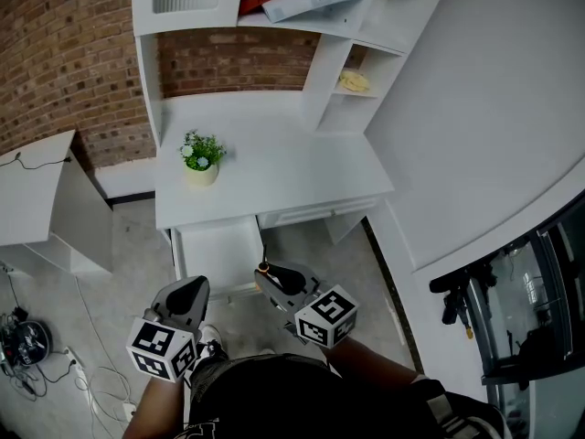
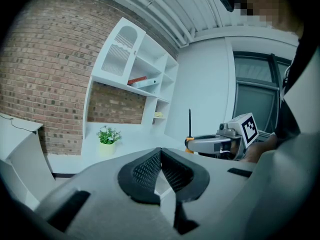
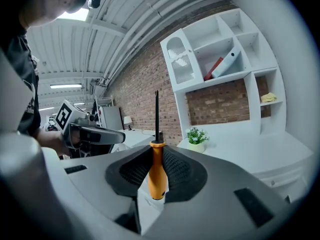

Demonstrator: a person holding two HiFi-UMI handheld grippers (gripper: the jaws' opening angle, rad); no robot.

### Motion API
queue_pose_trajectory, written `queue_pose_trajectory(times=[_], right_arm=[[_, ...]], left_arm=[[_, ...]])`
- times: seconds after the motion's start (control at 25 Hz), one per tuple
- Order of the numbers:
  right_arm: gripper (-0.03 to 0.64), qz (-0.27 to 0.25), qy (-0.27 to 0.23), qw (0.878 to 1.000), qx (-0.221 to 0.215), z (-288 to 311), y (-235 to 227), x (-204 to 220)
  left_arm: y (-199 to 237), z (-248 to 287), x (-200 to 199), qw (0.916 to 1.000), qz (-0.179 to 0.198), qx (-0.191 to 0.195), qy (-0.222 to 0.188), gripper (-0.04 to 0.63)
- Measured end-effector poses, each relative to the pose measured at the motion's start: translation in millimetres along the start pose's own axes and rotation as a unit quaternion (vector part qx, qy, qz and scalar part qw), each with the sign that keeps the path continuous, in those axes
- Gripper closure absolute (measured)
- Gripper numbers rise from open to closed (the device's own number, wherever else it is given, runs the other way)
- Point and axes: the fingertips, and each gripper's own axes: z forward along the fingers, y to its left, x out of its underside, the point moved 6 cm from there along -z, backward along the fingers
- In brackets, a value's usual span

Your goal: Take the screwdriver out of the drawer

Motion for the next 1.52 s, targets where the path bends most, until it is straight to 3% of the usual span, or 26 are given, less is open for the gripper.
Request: queue_pose_trajectory(times=[1.52], right_arm=[[0.543,0.008,0.000,1.000,-0.005,-1.6,7.1,2.7]], left_arm=[[-6.8,3.2,2.1,0.9998,0.003,0.014,0.015,0.577]])
